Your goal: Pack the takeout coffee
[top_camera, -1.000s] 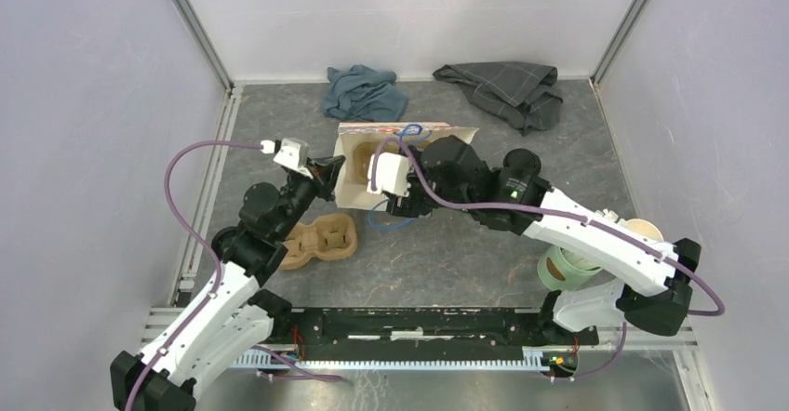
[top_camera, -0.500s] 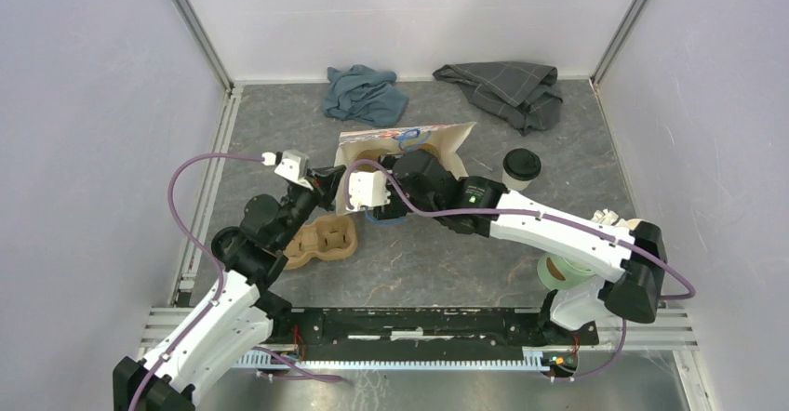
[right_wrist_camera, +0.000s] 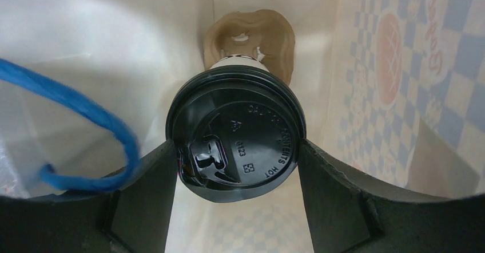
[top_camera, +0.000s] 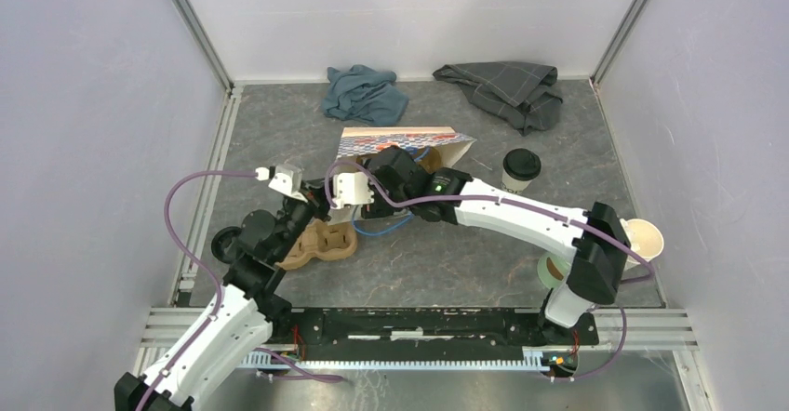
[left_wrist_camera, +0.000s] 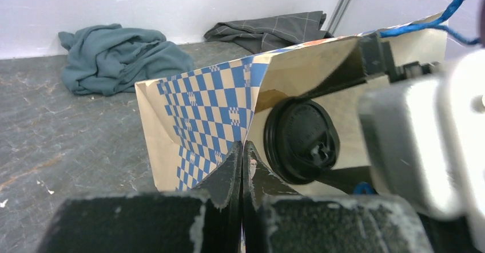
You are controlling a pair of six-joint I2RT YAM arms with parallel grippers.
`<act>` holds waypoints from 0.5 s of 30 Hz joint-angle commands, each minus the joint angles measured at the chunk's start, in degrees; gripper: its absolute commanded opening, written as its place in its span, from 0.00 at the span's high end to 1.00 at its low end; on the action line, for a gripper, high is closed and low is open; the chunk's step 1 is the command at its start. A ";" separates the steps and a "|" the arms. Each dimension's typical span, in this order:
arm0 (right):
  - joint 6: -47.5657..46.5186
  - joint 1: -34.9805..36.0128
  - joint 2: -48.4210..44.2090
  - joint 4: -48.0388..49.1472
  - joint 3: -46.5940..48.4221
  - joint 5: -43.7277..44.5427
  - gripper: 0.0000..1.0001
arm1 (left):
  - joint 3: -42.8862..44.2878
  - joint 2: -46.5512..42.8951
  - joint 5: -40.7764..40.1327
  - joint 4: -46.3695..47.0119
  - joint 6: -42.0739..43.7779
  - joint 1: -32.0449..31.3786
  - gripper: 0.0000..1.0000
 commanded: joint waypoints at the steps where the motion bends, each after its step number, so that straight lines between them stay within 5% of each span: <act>1: -1.35 -1.19 1.50 0.95 3.50 1.11 0.35 | -1.68 -2.13 -0.82 -0.04 -3.06 -0.05 0.98; 15: -5.86 -6.07 -1.09 2.24 -1.51 5.08 0.36 | -1.06 -2.77 -1.28 -3.97 -2.57 -0.05 0.98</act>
